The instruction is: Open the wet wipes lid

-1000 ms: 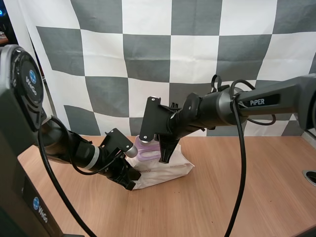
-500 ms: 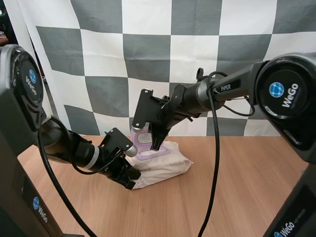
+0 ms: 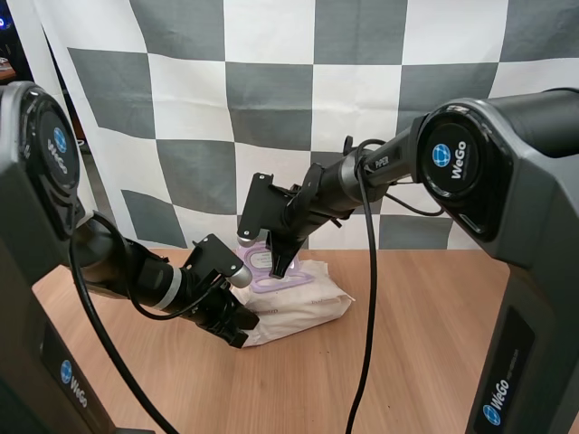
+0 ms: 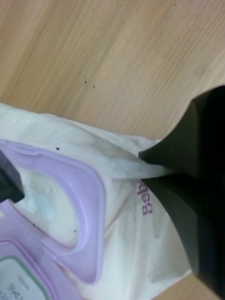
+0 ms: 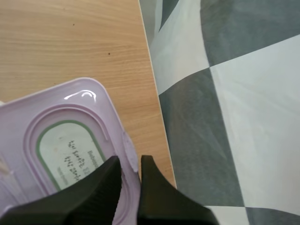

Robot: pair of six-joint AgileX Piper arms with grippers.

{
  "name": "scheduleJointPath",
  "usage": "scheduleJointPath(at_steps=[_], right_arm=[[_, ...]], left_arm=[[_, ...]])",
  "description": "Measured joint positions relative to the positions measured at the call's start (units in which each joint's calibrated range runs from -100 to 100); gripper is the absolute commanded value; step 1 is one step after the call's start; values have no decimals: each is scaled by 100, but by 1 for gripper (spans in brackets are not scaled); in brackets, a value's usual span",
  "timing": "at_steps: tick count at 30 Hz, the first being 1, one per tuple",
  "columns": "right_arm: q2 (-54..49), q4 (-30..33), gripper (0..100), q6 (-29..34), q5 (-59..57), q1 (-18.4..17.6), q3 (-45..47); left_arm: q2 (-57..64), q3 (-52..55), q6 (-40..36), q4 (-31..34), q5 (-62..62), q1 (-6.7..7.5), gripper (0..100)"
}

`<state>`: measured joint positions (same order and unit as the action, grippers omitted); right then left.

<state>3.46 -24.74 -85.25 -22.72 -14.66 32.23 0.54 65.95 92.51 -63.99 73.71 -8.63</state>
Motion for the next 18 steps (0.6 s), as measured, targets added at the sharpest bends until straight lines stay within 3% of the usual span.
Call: scheduleJointPath(at_steps=[2,3,5,6,7,9,14,18], right_arm=[[13,-22,0,3,-115,0,14],[25,-52,5,3,-112,0,25],[14,-52,30,3,-66,0,25],[14,-52,49,3,-67,0,25],[14,-52,86,3,-67,0,25],[14,-52,99,-6,-67,0,25],[14,-27,84,-106,-12,0,13],[0,-27,84,-45,-89,0,13]], left_arm=[[0,0,0,11,18,0,0],[0,0,0,24,18,0,0],[0,0,0,13,35,0,0],[0,0,0,13,35,0,0],[0,0,0,13,35,0,0],[0,0,0,13,35,0,0],[0,0,0,3,35,0,0],[0,0,0,3,50,0,0]])
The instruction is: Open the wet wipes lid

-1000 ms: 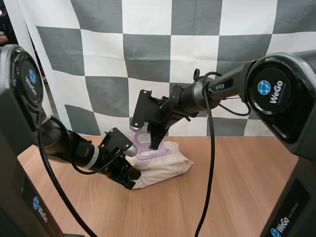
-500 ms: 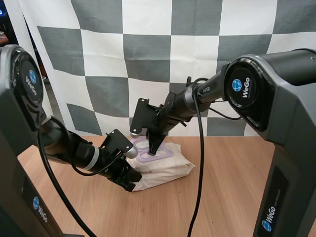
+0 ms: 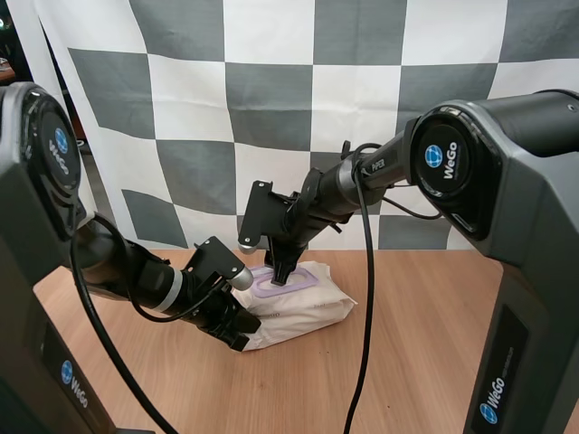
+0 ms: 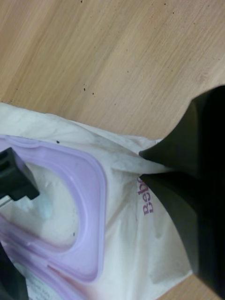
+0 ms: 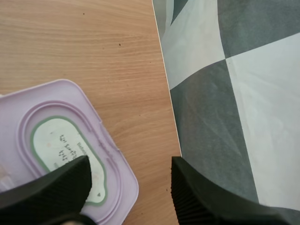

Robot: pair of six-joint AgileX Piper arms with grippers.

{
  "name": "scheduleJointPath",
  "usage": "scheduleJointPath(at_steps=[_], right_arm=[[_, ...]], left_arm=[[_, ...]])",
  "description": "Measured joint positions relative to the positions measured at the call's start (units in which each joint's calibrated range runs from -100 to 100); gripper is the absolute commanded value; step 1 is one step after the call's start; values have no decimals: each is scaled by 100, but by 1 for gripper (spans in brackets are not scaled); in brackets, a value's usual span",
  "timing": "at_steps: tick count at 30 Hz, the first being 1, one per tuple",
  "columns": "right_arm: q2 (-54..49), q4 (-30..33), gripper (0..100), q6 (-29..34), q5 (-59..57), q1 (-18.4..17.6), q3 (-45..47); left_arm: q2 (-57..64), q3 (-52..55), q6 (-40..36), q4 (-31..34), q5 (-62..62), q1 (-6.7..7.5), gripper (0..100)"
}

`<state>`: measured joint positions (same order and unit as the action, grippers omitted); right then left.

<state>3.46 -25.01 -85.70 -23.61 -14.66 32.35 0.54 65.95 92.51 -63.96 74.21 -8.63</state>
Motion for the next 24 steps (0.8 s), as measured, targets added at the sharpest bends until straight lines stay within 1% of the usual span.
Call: scheduleJointPath(at_steps=[8,9,10,11,12,13,14,16,17,18,19,24], right_arm=[[-284,14,84,272,-92,0,0],[-433,14,84,377,-154,0,0],[-817,63,84,489,-286,0,0],[-1182,201,84,757,-694,0,0],[-1338,298,84,850,-837,0,0],[-1513,415,86,973,-1020,0,0],[-1775,657,89,1192,-1372,0,0],[-2195,1016,97,1499,-1932,0,0],[-2313,1120,100,1593,-2093,0,0],[-2519,1266,100,1718,-2315,0,0],[-2799,1550,100,1968,-2754,0,0],[-3117,1799,100,2188,-3132,0,0]], left_arm=[[0,0,0,-11,232,0,0],[0,0,0,-11,238,0,1],[0,0,0,-11,238,0,4],[12,0,0,24,281,0,9],[12,0,0,150,435,0,18],[12,0,0,286,617,0,29],[26,0,0,323,676,0,42],[51,0,0,337,698,0,72],[68,0,0,337,698,0,84],[81,0,0,337,722,0,99],[147,0,0,337,760,0,100],[275,0,0,332,844,0,100]])
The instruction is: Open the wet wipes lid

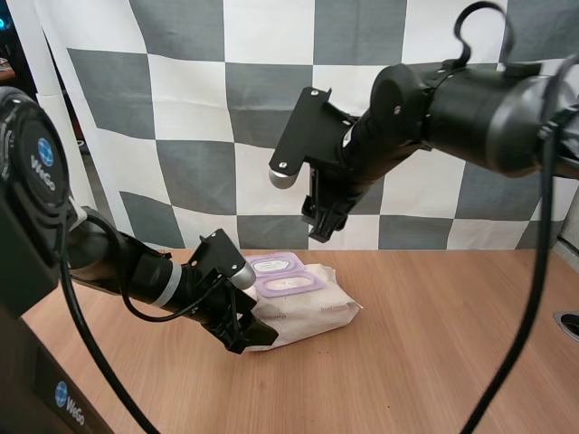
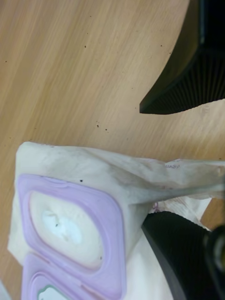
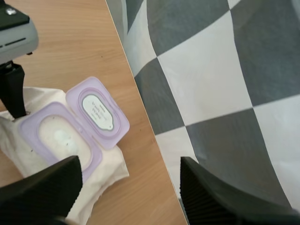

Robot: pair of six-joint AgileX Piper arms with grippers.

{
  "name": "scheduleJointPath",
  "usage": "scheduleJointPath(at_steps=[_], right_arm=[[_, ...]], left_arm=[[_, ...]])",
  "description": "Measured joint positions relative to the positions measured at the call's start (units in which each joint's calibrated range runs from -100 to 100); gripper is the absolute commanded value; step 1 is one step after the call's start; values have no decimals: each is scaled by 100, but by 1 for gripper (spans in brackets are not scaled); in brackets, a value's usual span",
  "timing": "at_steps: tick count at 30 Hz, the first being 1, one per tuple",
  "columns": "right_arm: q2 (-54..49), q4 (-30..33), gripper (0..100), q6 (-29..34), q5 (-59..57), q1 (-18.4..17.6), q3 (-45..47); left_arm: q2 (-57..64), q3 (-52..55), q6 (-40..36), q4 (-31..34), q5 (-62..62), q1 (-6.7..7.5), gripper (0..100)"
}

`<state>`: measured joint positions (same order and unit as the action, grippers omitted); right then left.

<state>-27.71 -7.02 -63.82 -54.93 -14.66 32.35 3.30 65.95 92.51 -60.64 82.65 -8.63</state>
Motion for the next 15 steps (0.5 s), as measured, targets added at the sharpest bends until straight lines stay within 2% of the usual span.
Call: scheduleJointPath(at_steps=[6,7,8,9,11,15], right_arm=[[-278,353,100,307,-560,0,0],[-675,644,100,774,-1364,0,0],[-1668,1427,100,1148,-1993,0,0],[-2185,1832,100,1708,-2336,0,0],[-2980,1866,100,2176,-2349,0,0],[-3543,1598,100,2347,-2411,0,0]], left_arm=[[418,0,0,21,327,0,100],[470,0,0,38,384,0,100],[1627,0,0,163,978,0,100],[1939,0,0,232,1113,0,100],[2338,0,-81,238,1346,0,100],[3132,0,-496,276,1732,0,100]])
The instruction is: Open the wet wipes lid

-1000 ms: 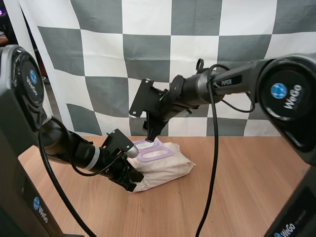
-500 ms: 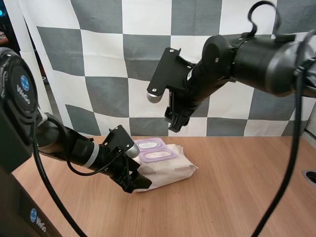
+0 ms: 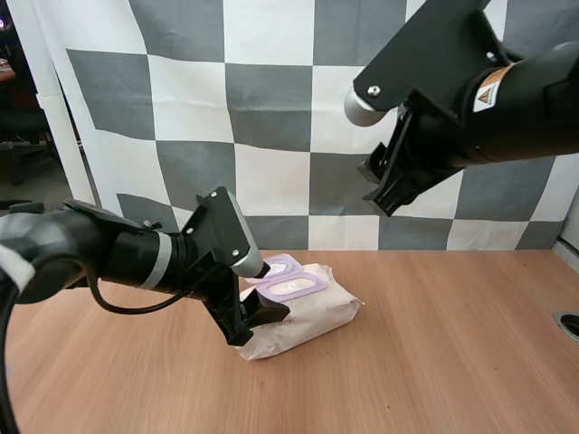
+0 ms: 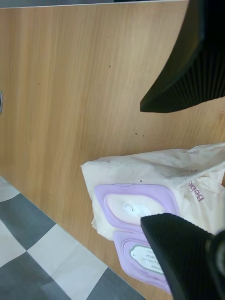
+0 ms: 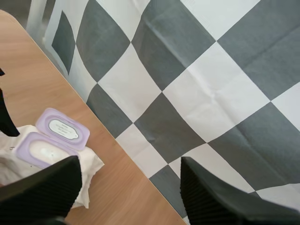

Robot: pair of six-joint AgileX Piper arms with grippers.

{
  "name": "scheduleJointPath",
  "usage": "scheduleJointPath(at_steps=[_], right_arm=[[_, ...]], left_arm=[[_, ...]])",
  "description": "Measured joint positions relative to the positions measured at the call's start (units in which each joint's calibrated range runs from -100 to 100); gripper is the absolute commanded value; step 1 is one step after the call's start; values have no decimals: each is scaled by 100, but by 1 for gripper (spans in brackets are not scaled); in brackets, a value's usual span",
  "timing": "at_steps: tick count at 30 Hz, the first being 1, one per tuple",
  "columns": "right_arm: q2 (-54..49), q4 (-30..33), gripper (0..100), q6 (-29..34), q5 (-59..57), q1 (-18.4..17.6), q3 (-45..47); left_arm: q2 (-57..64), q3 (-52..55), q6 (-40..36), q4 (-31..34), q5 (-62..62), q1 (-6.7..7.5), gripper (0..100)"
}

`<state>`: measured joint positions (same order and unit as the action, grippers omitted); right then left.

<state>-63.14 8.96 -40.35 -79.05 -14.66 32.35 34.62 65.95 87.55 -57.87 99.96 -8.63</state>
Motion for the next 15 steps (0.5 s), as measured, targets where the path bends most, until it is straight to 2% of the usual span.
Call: scheduleJointPath(at_steps=[6,8,10,12,15], right_arm=[[-849,-573,100,21,-330,0,0],[-1026,-664,100,21,-366,0,0],[-1182,-726,100,32,-366,0,0],[-1369,-792,100,132,-366,21,0],[-1618,-806,100,234,-366,132,0]], left_arm=[[1152,-29,-672,74,4,0,99],[1562,-103,-933,172,4,0,73],[1934,-216,-1161,268,4,0,41],[2338,-351,-1412,239,4,30,0],[2908,-524,-1741,19,4,168,0]])
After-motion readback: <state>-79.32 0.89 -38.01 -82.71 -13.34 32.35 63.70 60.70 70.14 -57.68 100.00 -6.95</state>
